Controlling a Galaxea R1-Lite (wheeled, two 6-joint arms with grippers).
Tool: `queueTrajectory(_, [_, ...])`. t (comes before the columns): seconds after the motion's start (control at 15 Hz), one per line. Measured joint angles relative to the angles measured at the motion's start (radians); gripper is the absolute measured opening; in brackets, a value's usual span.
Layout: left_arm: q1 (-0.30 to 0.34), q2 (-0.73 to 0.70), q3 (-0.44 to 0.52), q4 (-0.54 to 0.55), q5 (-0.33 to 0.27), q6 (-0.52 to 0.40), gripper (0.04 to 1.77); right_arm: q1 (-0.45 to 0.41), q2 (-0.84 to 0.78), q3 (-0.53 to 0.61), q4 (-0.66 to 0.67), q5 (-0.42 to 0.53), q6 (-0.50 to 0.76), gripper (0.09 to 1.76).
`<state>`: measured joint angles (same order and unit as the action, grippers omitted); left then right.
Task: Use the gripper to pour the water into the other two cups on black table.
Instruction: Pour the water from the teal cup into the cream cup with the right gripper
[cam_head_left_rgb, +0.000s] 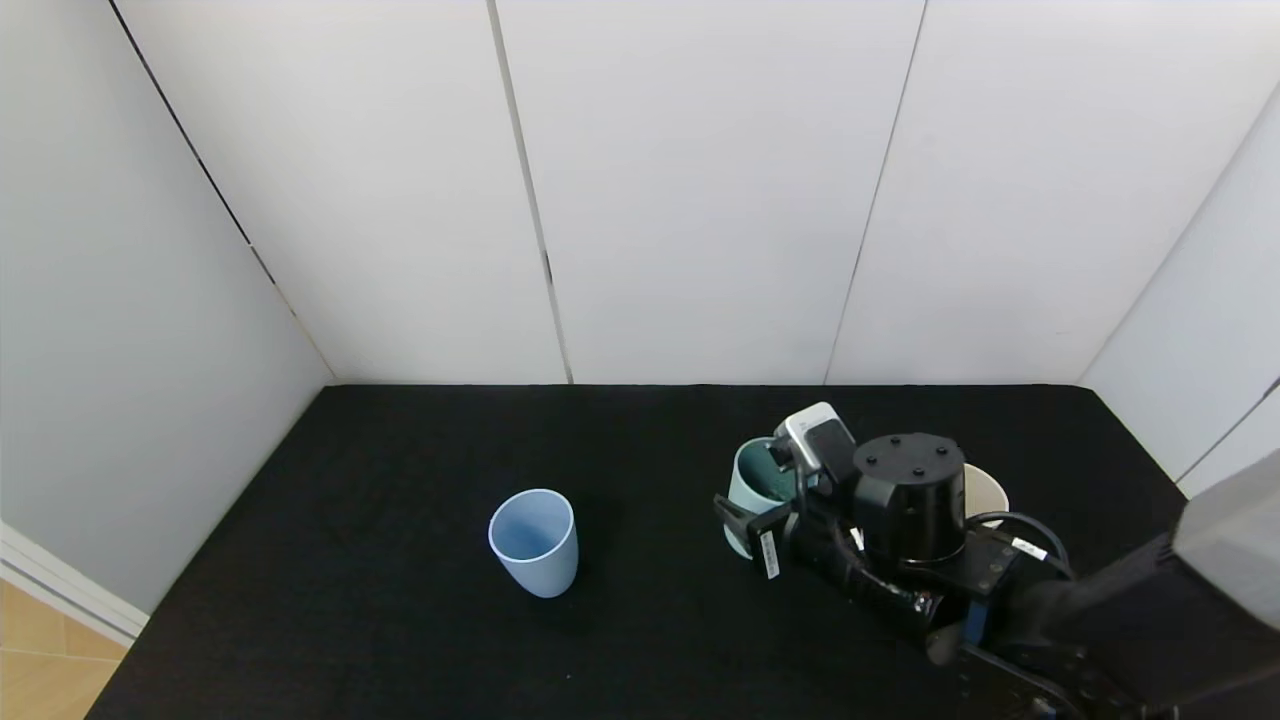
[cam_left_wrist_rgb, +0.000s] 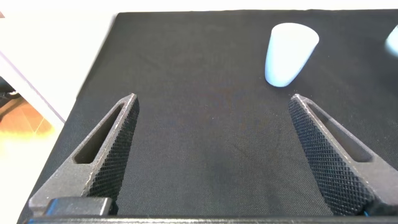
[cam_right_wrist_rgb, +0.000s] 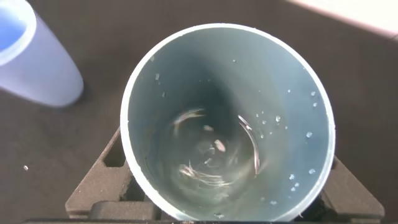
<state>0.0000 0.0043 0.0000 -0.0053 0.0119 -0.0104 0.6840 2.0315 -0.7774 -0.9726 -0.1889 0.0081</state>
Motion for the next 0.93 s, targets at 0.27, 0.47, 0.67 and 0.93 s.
queueTrajectory(0.27, [0.0, 0.0, 0.0, 0.0, 0.0, 0.0, 1.72, -0.047, -0.143, -0.04, 0.155, -0.001, -0.005, 1.24])
queueTrajectory(0.47, [0.0, 0.0, 0.0, 0.0, 0.0, 0.0, 1.72, -0.108, -0.252, -0.047, 0.247, -0.002, -0.025, 1.23])
queueTrajectory(0.67, [0.0, 0.0, 0.0, 0.0, 0.0, 0.0, 1.72, -0.191, -0.35, -0.037, 0.319, 0.001, -0.087, 1.23])
queueTrajectory(0.93, [0.0, 0.0, 0.0, 0.0, 0.0, 0.0, 1.72, -0.301, -0.468, -0.01, 0.428, 0.011, -0.143, 1.23])
